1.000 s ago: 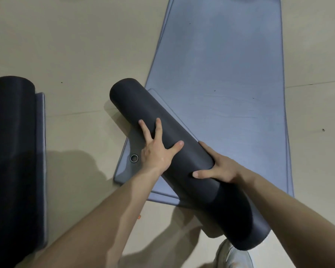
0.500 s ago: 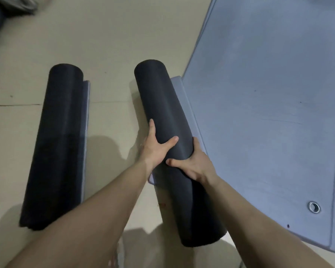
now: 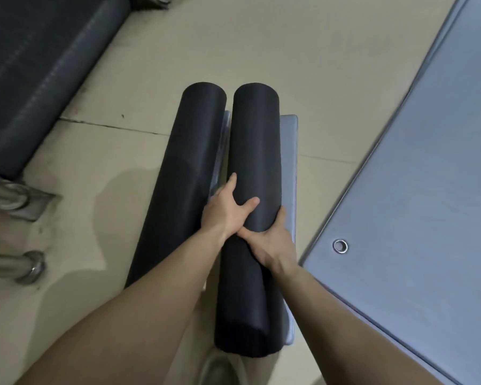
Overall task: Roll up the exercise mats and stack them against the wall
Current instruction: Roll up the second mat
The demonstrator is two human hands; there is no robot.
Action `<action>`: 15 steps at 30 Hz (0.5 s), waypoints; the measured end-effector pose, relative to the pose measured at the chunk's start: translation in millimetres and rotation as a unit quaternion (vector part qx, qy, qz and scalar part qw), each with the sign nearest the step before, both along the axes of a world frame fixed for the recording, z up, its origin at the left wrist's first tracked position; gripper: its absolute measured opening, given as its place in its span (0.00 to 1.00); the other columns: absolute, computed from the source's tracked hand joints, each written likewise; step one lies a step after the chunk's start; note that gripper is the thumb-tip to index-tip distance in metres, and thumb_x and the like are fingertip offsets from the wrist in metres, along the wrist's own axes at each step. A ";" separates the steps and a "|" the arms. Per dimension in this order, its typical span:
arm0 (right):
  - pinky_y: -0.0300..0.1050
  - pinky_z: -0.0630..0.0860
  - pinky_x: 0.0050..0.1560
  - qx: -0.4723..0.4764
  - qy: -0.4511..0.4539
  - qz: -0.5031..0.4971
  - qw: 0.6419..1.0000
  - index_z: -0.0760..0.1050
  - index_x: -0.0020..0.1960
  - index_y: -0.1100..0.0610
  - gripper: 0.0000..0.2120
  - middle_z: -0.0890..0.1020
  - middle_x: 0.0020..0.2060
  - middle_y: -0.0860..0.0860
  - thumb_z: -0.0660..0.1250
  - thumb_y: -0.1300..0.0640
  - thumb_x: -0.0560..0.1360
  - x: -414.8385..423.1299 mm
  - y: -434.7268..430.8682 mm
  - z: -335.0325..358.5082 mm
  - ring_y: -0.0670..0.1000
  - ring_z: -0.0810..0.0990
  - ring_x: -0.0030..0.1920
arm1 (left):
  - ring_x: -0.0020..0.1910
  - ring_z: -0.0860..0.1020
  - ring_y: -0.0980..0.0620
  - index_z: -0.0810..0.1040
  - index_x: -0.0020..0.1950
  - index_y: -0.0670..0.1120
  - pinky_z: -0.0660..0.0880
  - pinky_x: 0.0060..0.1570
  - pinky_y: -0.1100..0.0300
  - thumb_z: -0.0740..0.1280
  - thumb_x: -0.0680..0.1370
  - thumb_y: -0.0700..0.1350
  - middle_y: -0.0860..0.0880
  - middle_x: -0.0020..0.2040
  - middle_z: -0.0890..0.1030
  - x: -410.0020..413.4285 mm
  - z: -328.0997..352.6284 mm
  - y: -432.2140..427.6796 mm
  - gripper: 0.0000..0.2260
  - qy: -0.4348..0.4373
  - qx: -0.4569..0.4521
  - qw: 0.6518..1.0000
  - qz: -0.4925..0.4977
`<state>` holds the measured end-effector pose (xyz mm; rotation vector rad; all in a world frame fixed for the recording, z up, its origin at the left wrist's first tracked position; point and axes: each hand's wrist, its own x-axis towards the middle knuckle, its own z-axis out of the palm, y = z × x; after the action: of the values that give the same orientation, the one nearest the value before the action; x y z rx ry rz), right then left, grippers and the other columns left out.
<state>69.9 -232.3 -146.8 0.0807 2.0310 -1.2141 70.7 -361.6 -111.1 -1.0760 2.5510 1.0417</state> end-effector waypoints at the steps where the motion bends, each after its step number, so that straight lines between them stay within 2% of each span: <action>1: 0.49 0.79 0.54 -0.004 -0.006 -0.008 1.000 0.42 0.82 0.43 0.63 0.78 0.65 0.55 0.75 0.25 0.60 2.1 -11.3 -1.2 0.58 0.81 0.60 | 0.76 0.69 0.47 0.57 0.83 0.56 0.67 0.74 0.49 0.70 0.77 0.60 0.49 0.79 0.68 0.2 0.7 -8.7 0.38 -0.003 -0.026 1.000 -0.011; 5: 0.54 0.78 0.61 0.024 -0.009 -0.004 1.000 0.37 0.82 0.43 0.66 0.73 0.70 0.60 0.70 0.22 0.59 5.6 -41.1 -1.6 0.61 0.78 0.64 | 0.74 0.70 0.45 0.61 0.82 0.53 0.68 0.72 0.49 0.67 0.80 0.60 0.48 0.77 0.70 0.9 4.5 -27.6 0.32 -0.015 -0.095 0.995 -0.034; 10: 0.57 0.76 0.64 0.066 -0.003 0.082 0.994 0.30 0.81 0.45 0.61 0.63 0.76 0.63 0.66 0.23 0.67 12.0 -53.2 9.7 0.63 0.75 0.67 | 0.72 0.72 0.43 0.66 0.80 0.50 0.70 0.67 0.49 0.62 0.84 0.54 0.46 0.75 0.73 13.9 12.6 -34.7 0.24 -0.048 -0.147 0.987 -0.033; 12: 0.57 0.76 0.64 0.074 0.011 0.106 0.992 0.35 0.82 0.45 0.55 0.66 0.75 0.62 0.62 0.24 0.70 10.3 -41.7 19.0 0.63 0.76 0.66 | 0.72 0.72 0.43 0.66 0.79 0.50 0.70 0.67 0.49 0.64 0.83 0.53 0.46 0.75 0.72 15.8 22.5 -29.9 0.25 -0.066 -0.147 0.986 -0.051; 15: 0.55 0.74 0.63 0.107 0.070 0.098 0.987 0.49 0.82 0.50 0.44 0.69 0.73 0.60 0.61 0.32 0.76 4.9 1.4 39.7 0.64 0.76 0.66 | 0.70 0.73 0.44 0.69 0.78 0.49 0.73 0.64 0.49 0.66 0.82 0.52 0.47 0.74 0.72 19.3 41.2 -7.7 0.24 -0.068 -0.154 0.981 -0.093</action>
<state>74.8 -230.9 -107.1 -0.1022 2.2274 -0.8988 90.0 -369.3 -69.9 -0.9145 2.6922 0.5195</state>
